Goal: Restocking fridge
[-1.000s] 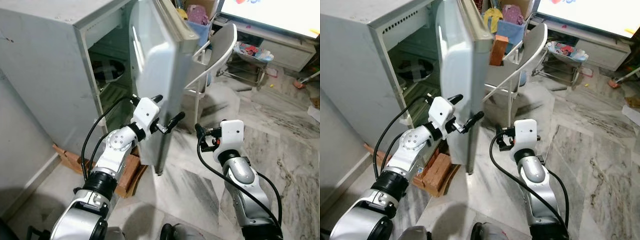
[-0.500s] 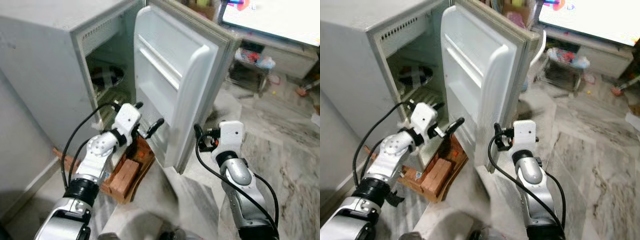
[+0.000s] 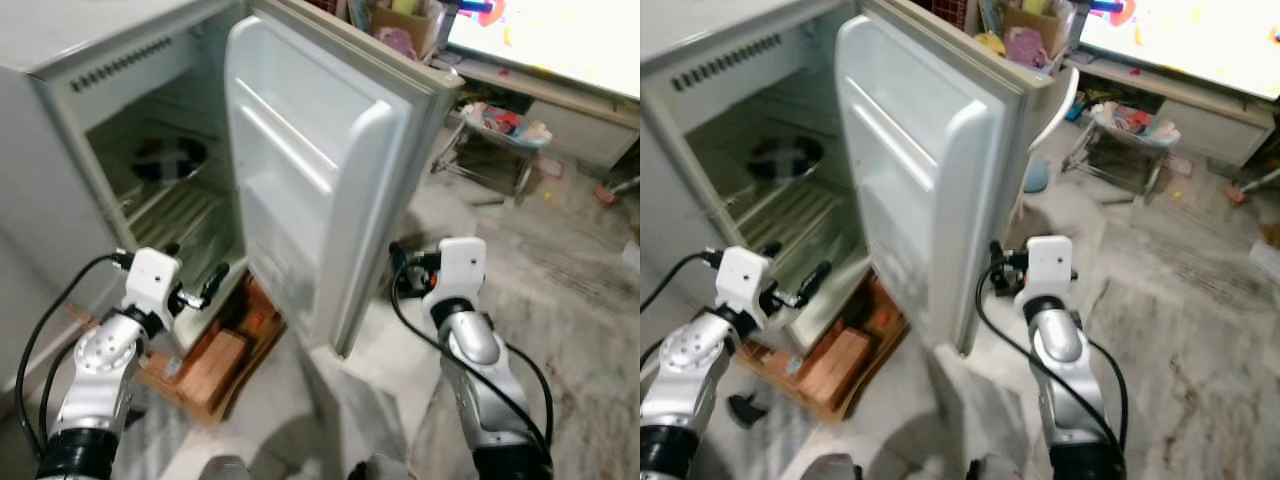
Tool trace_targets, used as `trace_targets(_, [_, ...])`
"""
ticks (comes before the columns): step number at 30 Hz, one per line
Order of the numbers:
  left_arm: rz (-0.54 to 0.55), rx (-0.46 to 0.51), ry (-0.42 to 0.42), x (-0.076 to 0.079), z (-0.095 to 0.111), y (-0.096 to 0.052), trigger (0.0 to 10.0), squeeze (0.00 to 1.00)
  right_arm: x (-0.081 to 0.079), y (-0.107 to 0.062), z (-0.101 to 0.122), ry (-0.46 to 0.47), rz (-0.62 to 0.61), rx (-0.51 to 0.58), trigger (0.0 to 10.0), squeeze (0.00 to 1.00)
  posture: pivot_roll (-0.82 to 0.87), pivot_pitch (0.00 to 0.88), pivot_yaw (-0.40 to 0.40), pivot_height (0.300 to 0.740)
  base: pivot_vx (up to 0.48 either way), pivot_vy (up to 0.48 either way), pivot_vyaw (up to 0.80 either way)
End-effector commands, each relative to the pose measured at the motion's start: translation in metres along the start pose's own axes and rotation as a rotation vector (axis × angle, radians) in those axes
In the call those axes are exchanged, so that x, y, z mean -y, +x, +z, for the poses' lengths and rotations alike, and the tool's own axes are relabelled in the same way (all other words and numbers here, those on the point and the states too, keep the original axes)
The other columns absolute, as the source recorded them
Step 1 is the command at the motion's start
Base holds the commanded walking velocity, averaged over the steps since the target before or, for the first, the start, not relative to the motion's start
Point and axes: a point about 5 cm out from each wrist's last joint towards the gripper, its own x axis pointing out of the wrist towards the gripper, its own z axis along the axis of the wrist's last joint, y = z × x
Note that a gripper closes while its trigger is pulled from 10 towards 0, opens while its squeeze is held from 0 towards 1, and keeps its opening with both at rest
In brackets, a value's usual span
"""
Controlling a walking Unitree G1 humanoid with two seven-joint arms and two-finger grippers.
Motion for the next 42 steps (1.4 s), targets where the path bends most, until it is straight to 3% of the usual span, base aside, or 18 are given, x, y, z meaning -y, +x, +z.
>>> trace_targets(1, [0.029, 0.011, 0.013, -0.006, 0.006, -0.002, 10.0, 0.00, 0.000, 0.003, 0.004, 0.006, -0.011, 0.015, 10.0, 0.00, 0.12, 0.000, -0.072, 0.740, 0.341, -0.334, 0.00])
trace_targets(13, [0.044, 0.021, 0.014, -0.005, 0.015, 0.010, 10.0, 0.00, 0.001, 0.006, 0.004, 0.010, -0.026, 0.025, 10.0, 0.00, 0.11, 0.000, -0.061, 0.740, 0.363, -0.310, 0.00])
trace_targets(33, [0.011, 0.050, 0.036, 0.010, 0.027, 0.035, 10.0, 0.00, -0.001, 0.007, 0.004, 0.015, -0.031, 0.033, 10.0, 0.00, 0.11, 0.000, -0.056, 0.740, 0.388, -0.279, 0.00])
trace_targets(42, [0.016, 0.058, 0.038, 0.012, 0.027, 0.039, 10.0, 0.00, 0.000, 0.008, 0.004, 0.015, -0.034, 0.035, 10.0, 0.00, 0.10, 0.000, -0.054, 0.740, 0.385, -0.274, 0.00])
